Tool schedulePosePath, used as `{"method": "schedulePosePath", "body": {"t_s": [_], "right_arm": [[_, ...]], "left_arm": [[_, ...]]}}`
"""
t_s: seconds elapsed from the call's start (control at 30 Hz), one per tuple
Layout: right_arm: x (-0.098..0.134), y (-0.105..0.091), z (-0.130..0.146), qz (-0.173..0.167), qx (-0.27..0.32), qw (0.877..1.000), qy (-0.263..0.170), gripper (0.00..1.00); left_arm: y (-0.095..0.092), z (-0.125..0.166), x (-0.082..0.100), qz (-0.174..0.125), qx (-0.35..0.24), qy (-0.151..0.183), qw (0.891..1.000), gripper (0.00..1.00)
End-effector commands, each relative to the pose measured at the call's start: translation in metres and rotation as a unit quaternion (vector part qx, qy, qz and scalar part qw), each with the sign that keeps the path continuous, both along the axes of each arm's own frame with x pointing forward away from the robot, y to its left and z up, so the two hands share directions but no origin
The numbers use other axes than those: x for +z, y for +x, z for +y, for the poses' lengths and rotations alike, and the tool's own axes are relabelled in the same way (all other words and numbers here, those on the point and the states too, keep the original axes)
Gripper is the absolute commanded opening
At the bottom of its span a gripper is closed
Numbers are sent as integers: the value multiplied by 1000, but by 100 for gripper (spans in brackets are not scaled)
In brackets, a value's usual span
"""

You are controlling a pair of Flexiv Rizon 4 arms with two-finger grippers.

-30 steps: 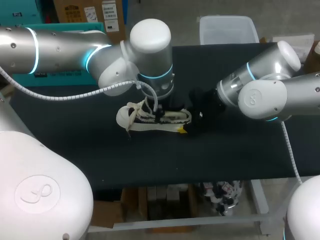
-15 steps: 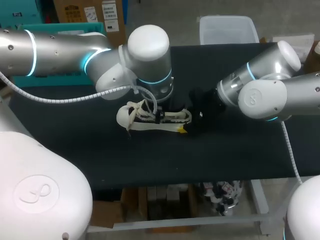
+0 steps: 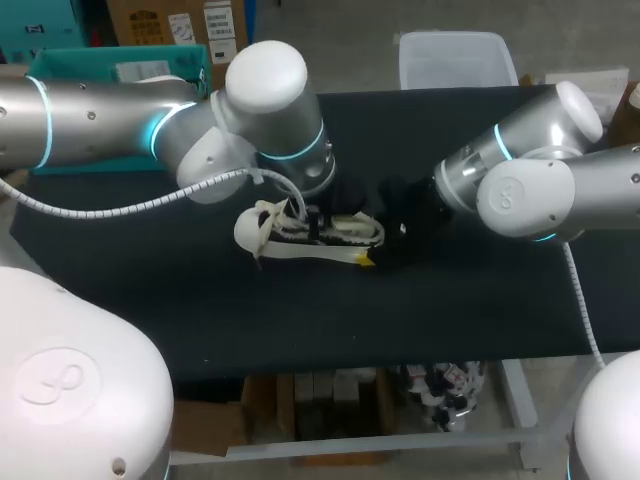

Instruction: Open the shoe tongue, take the insole out of the shoe, put the insole back into the shoe, and pack the shoe into the shoebox

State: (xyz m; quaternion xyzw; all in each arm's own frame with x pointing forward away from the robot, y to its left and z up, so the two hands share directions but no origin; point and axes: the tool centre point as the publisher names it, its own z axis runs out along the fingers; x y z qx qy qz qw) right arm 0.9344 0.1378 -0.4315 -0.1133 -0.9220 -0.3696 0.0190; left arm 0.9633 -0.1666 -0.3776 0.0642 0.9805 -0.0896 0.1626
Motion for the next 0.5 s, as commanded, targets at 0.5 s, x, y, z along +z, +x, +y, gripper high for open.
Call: {"method": "schedulePosePath", "body": {"t_s": [0.5], "right_arm": [[-8, -4, 2, 1, 4, 1000, 2, 0]], "left_arm": [[-17, -7, 46, 33, -30, -55, 997, 0]]}}
